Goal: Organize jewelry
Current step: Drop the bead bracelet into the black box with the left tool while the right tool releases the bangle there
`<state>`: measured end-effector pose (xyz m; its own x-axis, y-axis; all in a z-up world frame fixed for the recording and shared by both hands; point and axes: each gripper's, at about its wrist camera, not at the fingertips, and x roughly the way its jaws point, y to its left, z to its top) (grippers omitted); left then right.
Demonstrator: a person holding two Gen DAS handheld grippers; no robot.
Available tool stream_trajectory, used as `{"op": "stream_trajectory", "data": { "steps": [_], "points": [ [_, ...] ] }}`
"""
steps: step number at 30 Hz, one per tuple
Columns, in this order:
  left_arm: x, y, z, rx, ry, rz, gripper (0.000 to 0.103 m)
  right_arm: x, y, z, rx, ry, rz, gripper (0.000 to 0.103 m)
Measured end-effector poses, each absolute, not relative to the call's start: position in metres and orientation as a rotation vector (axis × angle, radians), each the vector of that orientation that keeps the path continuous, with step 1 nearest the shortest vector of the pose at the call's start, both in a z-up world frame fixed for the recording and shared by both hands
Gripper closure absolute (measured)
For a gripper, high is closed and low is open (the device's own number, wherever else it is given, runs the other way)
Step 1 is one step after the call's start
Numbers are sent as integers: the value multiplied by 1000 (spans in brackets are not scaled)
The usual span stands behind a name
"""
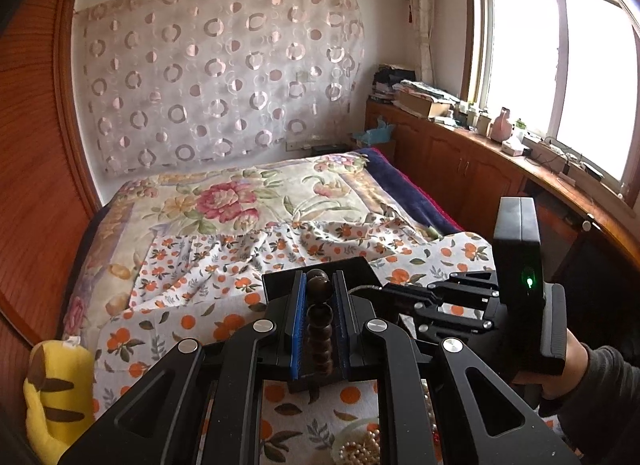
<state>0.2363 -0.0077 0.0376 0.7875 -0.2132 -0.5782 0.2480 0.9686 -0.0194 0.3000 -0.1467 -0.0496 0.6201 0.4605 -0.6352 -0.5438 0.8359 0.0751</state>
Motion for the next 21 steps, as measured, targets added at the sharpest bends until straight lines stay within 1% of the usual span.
{"op": "stream_trajectory", "data": {
  "steps": [3,12,18,19,20,21],
  "points": [
    [243,-8,32,58,630,-245,91,303,-147,-53,-92,702,597,94],
    [269,-17,17,70,666,-242,91,296,-162,-39,-109,624,562,93],
    [287,-24,7,75,687,-240,90,302,-169,-39,-93,641,559,93],
    [288,-24,6,71,686,-242,89,302,-169,-39,-93,643,558,93],
    [288,-24,6,70,684,-241,81,302,-170,-38,-92,646,557,93],
    [287,-23,7,70,676,-240,69,302,-170,-38,-93,646,555,93]
  ]
}}
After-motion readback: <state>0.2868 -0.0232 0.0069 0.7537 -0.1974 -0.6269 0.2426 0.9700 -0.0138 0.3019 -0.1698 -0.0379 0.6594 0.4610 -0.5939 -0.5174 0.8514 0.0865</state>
